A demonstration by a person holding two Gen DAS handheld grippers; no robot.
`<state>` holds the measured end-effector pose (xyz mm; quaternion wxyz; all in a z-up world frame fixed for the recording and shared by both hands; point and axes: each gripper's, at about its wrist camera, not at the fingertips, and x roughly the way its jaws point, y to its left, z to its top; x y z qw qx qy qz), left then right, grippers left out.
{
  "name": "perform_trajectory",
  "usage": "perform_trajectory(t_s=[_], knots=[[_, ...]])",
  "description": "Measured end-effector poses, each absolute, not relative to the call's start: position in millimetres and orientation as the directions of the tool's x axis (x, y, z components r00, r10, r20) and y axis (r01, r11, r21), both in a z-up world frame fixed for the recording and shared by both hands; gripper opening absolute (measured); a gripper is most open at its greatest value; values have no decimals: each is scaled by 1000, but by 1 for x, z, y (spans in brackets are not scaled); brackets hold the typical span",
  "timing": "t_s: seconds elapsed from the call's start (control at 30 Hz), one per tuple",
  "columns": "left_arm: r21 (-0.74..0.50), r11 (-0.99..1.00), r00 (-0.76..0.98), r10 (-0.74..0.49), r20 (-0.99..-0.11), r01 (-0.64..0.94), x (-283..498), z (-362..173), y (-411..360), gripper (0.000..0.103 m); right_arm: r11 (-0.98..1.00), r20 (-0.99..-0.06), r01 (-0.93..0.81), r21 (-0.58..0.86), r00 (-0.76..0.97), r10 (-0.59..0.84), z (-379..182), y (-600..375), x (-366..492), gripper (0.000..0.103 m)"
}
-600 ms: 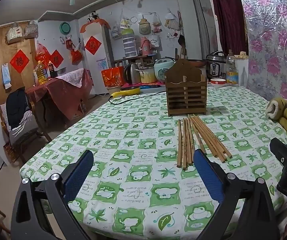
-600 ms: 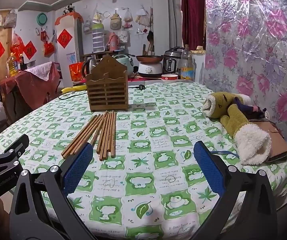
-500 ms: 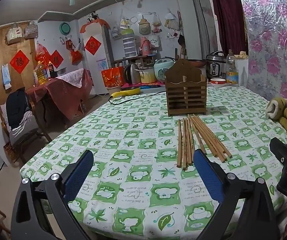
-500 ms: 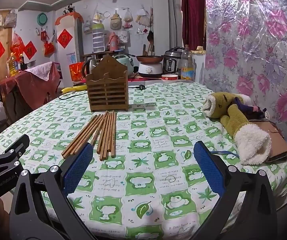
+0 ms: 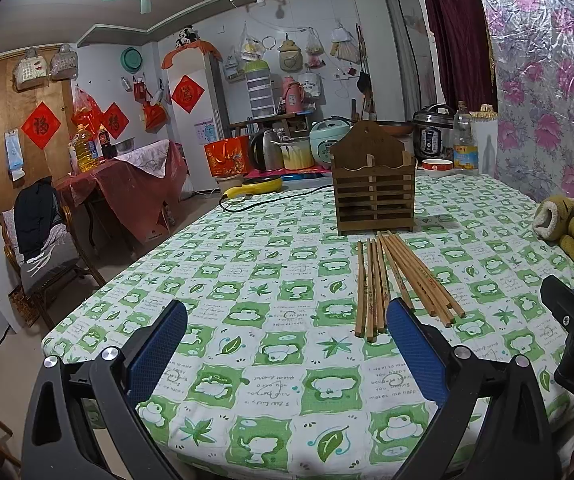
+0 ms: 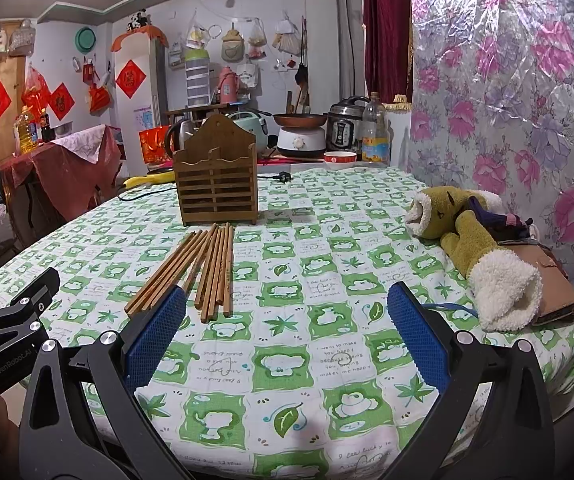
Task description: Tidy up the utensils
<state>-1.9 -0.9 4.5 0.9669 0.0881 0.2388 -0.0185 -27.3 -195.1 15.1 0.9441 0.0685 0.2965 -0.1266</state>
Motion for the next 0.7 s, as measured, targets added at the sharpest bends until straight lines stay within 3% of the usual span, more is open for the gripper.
perform_trajectory(t_s=[0.7], knots=[[158,984,885,4,-467,79,-2,1,1,97,958,-576,281,53,792,-200,14,-194,-27,97]])
